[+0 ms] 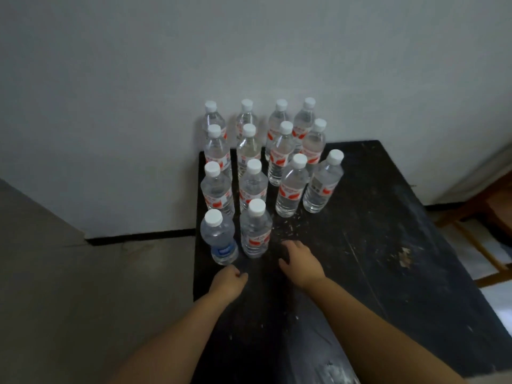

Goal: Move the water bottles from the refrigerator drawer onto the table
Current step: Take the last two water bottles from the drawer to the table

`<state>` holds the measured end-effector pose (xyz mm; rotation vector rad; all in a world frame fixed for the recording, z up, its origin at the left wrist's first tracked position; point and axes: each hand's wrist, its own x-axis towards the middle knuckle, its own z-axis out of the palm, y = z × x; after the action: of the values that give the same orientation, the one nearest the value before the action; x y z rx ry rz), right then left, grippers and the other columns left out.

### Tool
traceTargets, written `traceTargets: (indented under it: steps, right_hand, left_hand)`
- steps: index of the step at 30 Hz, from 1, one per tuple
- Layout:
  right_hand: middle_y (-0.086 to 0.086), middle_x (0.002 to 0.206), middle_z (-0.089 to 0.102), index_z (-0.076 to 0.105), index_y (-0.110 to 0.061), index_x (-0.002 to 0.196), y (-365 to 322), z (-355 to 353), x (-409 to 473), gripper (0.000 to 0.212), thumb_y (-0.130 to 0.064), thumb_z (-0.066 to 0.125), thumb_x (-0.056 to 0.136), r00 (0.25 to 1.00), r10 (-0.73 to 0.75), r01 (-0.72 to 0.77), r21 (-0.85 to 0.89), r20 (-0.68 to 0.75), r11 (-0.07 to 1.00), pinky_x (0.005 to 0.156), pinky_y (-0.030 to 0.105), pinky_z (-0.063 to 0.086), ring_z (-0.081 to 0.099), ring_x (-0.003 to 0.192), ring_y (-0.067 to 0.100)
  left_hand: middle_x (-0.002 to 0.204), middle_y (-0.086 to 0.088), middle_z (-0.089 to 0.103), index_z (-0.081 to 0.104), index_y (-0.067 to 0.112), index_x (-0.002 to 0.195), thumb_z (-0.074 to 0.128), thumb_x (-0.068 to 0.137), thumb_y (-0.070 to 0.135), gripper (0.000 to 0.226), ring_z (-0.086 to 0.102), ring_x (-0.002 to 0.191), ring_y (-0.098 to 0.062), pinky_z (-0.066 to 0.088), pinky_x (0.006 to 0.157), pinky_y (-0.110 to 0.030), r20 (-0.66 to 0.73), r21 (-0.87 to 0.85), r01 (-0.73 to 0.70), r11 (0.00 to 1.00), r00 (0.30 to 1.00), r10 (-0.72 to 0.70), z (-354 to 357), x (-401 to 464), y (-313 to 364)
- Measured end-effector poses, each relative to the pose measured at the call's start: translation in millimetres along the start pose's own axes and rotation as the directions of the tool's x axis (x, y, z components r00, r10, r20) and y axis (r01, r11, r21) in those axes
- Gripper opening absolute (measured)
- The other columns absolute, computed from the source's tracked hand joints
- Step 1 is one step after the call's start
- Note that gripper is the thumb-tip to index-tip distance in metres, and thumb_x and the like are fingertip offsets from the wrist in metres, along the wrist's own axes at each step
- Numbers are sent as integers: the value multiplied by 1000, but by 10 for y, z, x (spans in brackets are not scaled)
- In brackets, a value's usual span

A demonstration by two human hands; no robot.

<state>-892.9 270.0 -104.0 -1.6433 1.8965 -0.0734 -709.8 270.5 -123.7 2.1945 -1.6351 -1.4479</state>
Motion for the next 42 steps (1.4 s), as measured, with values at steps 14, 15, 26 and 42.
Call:
traceTargets:
  steps: [14, 15, 26, 42]
  right_hand:
    - [11, 116, 64, 56, -15, 117, 990, -521, -1432, 31, -34, 46, 95, 950, 160, -216, -193, -269, 957, 80, 38, 49, 61, 106, 32]
    - [10, 113, 64, 56, -15, 116, 1106, -464, -1626, 30, -34, 46, 95, 943, 194, -247, -176, -269, 953, 79, 39, 50, 62, 103, 31]
    - [11, 122, 61, 52, -15, 126, 2321, 252, -4170, 34, -30, 44, 98, 661, 677, -680, 123, -323, 723, 83, 36, 46, 59, 109, 31]
    - [12, 121, 61, 56, -14, 124, 3150, 825, -6594, 33, -26, 44, 96, -18, 979, -795, 596, -205, 110, 83, 35, 47, 59, 108, 31]
  left_hand:
    - [99, -8, 70, 66, 15, 98, 54, 90, 28, 19, 64, 94, -28, 53, 83, -38, 135, 402, -602, 690, 785, 605, 969, -834, 1196]
    - [99, -8, 69, 66, 16, 98, 54, 91, 29, 19, 64, 93, -27, 53, 82, -37, 168, 420, -617, 665, 773, 611, 1130, -968, 1196]
    - [97, -8, 67, 65, 12, 100, 51, 92, 26, 21, 63, 89, -27, 54, 80, -39, 618, 338, -894, 295, 447, 647, 3125, -2796, 1074]
    - [99, -10, 69, 68, 9, 101, 51, 92, 22, 23, 63, 91, -26, 49, 75, -31, 910, -33, -970, -241, -129, 393, 4965, -4701, 1340]
